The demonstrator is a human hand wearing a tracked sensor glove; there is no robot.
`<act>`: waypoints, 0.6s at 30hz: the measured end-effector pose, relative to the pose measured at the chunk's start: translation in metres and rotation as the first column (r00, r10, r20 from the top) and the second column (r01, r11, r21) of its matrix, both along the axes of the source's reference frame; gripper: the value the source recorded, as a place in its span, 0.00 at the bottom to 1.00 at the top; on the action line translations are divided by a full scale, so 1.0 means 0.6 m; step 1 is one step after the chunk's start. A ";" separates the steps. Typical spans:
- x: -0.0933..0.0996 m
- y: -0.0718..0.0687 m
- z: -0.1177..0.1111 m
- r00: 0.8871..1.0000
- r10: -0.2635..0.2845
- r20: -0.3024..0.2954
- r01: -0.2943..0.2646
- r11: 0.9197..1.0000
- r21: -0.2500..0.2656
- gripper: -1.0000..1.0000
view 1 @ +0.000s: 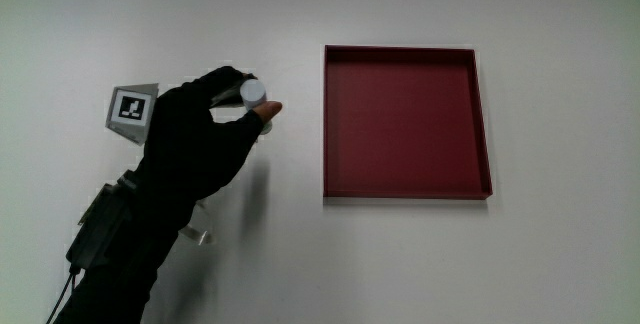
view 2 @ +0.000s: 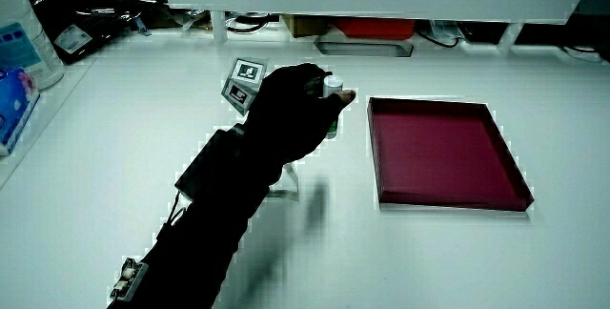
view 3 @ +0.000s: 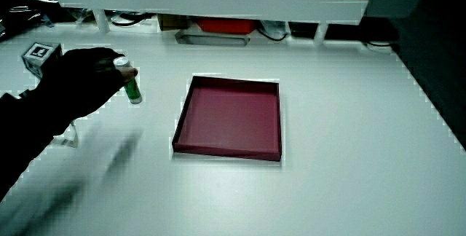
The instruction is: Place glue stick
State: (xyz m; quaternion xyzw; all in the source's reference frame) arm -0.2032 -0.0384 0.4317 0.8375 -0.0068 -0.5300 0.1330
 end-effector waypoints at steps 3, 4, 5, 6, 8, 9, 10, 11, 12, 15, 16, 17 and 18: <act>-0.018 0.002 0.014 1.000 -0.026 0.008 0.025 1.000 0.002 0.50; -0.023 0.002 0.019 0.999 -0.033 0.022 0.033 0.999 -0.010 0.50; -0.030 0.003 0.025 0.998 -0.043 0.038 0.043 0.999 -0.012 0.50; -0.034 0.004 0.031 0.998 -0.049 0.030 0.049 0.999 0.000 0.50; -0.044 0.008 0.044 0.997 -0.061 0.042 0.062 0.998 -0.023 0.50; -0.047 0.012 0.046 0.995 -0.075 0.063 0.077 0.996 -0.045 0.50; -0.052 0.013 0.054 0.995 -0.075 0.068 0.078 0.996 -0.034 0.50; -0.056 0.016 0.059 0.994 -0.082 0.069 0.085 0.996 -0.037 0.50; -0.060 0.017 0.067 0.995 -0.085 0.056 0.086 0.996 -0.026 0.50; -0.066 0.023 0.077 0.994 -0.099 0.055 0.101 0.994 -0.046 0.50; -0.070 0.024 0.085 0.993 -0.099 0.056 0.102 0.994 -0.047 0.50; -0.072 0.026 0.089 0.991 -0.103 0.082 0.108 0.992 -0.059 0.50; -0.073 0.027 0.092 0.992 -0.105 0.064 0.109 0.992 -0.058 0.50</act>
